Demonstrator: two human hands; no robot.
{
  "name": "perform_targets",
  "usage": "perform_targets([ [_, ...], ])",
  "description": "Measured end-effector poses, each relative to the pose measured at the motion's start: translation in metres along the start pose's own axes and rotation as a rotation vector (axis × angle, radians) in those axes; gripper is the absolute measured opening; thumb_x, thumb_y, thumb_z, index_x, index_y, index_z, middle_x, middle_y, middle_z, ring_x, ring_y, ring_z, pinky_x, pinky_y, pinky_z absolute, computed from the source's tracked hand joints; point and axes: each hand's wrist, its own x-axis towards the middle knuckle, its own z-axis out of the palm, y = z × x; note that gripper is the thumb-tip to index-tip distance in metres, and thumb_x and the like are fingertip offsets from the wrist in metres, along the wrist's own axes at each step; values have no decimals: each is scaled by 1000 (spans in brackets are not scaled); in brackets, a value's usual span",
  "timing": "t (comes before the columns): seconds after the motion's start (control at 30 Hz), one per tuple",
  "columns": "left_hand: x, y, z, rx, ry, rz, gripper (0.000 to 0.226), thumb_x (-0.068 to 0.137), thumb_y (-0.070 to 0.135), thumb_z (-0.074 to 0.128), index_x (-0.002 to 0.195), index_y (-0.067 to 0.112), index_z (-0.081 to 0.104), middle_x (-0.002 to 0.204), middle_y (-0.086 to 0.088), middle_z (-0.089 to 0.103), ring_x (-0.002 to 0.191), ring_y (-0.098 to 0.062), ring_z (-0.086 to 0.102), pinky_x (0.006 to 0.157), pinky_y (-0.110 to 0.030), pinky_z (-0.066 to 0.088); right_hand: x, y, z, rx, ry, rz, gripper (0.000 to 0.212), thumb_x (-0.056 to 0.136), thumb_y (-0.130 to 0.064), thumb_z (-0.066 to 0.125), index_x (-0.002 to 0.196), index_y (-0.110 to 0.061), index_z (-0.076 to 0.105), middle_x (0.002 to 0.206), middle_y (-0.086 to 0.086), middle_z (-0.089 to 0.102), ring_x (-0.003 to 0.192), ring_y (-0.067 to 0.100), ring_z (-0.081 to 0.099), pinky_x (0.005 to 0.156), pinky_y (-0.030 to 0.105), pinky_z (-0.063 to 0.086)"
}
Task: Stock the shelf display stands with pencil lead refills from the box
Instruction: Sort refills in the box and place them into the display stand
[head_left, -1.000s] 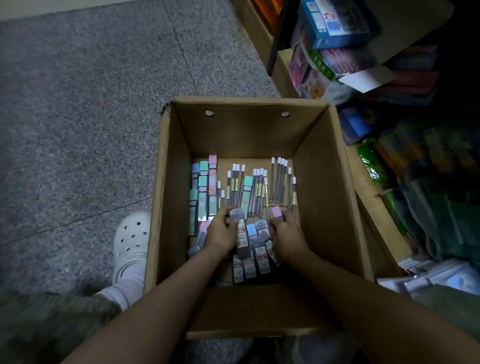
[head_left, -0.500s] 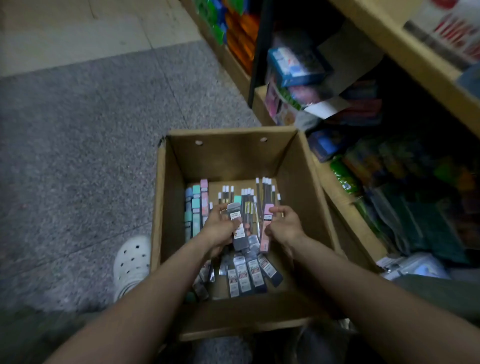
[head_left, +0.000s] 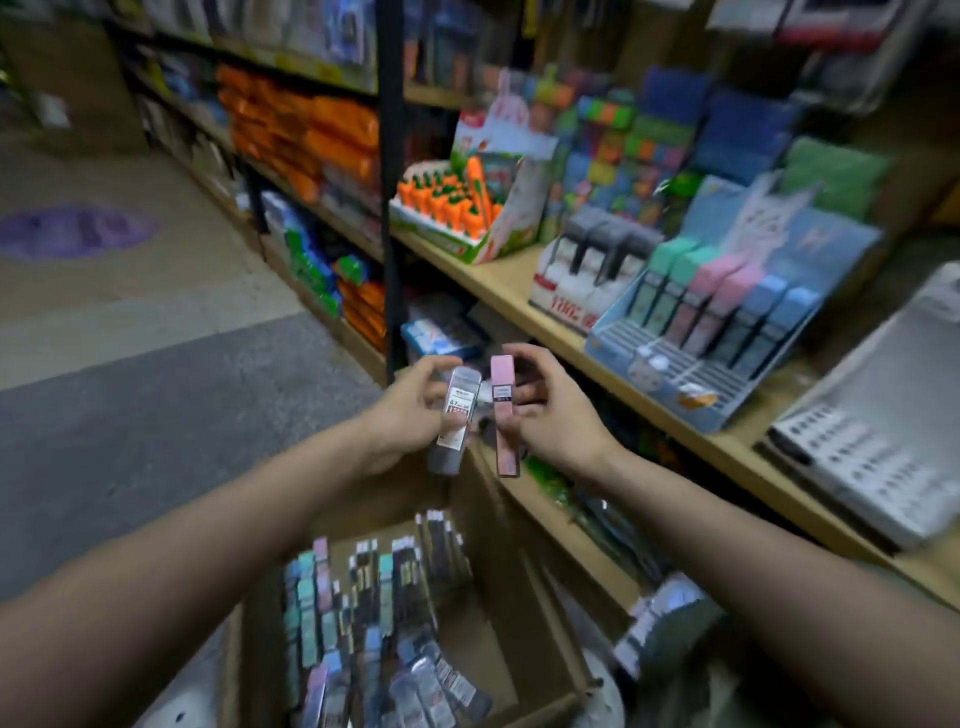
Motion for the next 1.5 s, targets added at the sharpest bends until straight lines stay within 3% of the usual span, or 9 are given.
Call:
perform_targets([
  [0.07, 8, 20, 16, -80, -20, 35, 61, 88, -18, 53, 138, 11, 37, 122, -21, 59, 107, -41, 61, 93, -62, 48, -2, -16, -24, -48, -1, -6, 64, 82, 6, 64, 130, -32, 46, 97, 10, 65, 85, 24, 69, 82, 51, 57],
  [0.13, 16, 37, 28, -136, -76, 65, 57, 89, -13, 55, 137, 14, 39, 118, -15, 64, 98, -31, 68, 78, -49, 57, -4, -29, -48, -45, 8, 9, 63, 81, 10, 63, 131, -25, 46, 99, 19, 67, 89, 32, 70, 83, 51, 57],
  [0.2, 21, 49, 40, -164, -118, 80, 54, 90, -10, 56, 135, 16, 42, 109, -9, 68, 83, -23, 73, 61, -34, 59, -6, -41, -71, -54, 65, 23, 62, 78, 10, 67, 129, -20, 47, 83, 13, 68, 72, 23, 69, 71, 41, 56],
  [0.43, 38, 76, 67, -215, -184, 119, 35, 94, -8, 52, 128, -2, 49, 108, -22, 67, 93, -29, 68, 79, -33, 60, -18, -67, -150, -458, 341, -118, 51, 79, -18, 81, 115, -33, 49, 81, -1, 67, 72, 7, 67, 66, 24, 57],
  [0.63, 59, 78, 72, -229, -188, 97, 28, 95, 2, 57, 122, 4, 58, 111, -9, 72, 91, -15, 70, 66, -23, 57, -9, -65, -191, -651, 585, -231, 51, 79, -20, 80, 108, -36, 42, 78, -10, 63, 71, -5, 63, 62, 18, 53],
  [0.87, 74, 64, 79, -265, -168, 10, 18, 94, 4, 58, 109, 13, 61, 102, -4, 74, 84, -9, 72, 63, -24, 55, 19, -33, -171, -769, 508, -271, 47, 82, -17, 77, 108, -31, 40, 91, -10, 61, 78, 10, 64, 71, 42, 58],
  [0.97, 78, 60, 78, -260, -163, -5, 19, 93, 4, 59, 112, 10, 61, 100, -4, 75, 90, -15, 72, 72, -32, 56, 30, -19, -164, -761, 520, -267, 45, 82, -16, 77, 108, -29, 43, 100, -5, 62, 84, 13, 64, 75, 43, 57],
  [1.3, 85, 58, 77, -252, -125, -7, 17, 93, 5, 60, 109, 12, 61, 95, -1, 75, 83, -10, 72, 60, -23, 53, 37, -1, -163, -807, 568, -237, 42, 79, -15, 79, 103, -25, 47, 94, -3, 61, 82, 14, 61, 73, 37, 56],
  [1.5, 85, 56, 84, -265, -151, 10, 17, 93, 3, 59, 108, 11, 62, 100, -5, 74, 87, -15, 71, 69, -27, 54, 44, 7, -152, -757, 602, -212, 42, 76, -10, 79, 104, -20, 50, 97, -2, 55, 83, 18, 57, 77, 43, 54],
])
